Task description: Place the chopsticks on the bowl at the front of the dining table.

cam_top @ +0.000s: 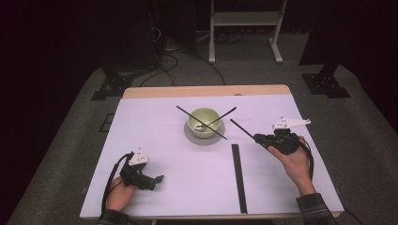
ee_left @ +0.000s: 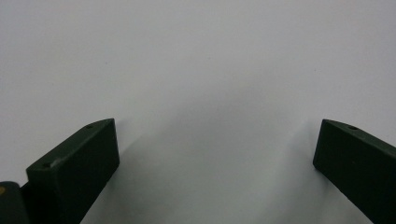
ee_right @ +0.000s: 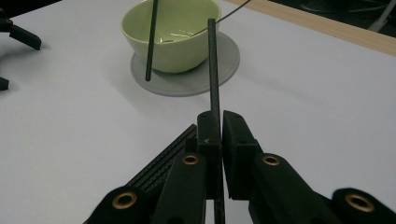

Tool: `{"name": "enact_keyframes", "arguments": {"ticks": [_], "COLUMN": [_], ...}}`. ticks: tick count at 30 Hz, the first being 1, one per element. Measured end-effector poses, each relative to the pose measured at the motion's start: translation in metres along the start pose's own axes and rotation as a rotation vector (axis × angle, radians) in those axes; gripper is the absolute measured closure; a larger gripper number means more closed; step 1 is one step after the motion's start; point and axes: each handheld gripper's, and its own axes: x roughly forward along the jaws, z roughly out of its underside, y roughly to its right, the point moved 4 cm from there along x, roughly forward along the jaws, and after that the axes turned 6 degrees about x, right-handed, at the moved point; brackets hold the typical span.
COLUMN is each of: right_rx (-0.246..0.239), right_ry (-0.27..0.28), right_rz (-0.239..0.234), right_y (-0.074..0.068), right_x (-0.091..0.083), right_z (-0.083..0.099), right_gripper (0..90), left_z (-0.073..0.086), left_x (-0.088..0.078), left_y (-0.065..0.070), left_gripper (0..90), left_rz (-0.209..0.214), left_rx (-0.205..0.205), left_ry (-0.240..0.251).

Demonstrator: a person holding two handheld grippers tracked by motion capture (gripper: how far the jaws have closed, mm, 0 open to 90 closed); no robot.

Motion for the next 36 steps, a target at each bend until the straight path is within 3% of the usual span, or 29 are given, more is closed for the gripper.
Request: {"name": "enact_keyframes", "arguments": {"ticks": [36], "right_rx": [-0.007], "right_ry": [-0.007], "right_rz": [-0.028], "right_y": [-0.012], "right_x": [0.065], "right_z": [-0.06], "right_gripper": [85.7], "left_z": [0.0], "left_x": [0.0], "left_y": [0.0], "left_gripper": [0.0], "left_rz": [0.0], "left_rx": [0.001], "left_ry": [-0.001]}}
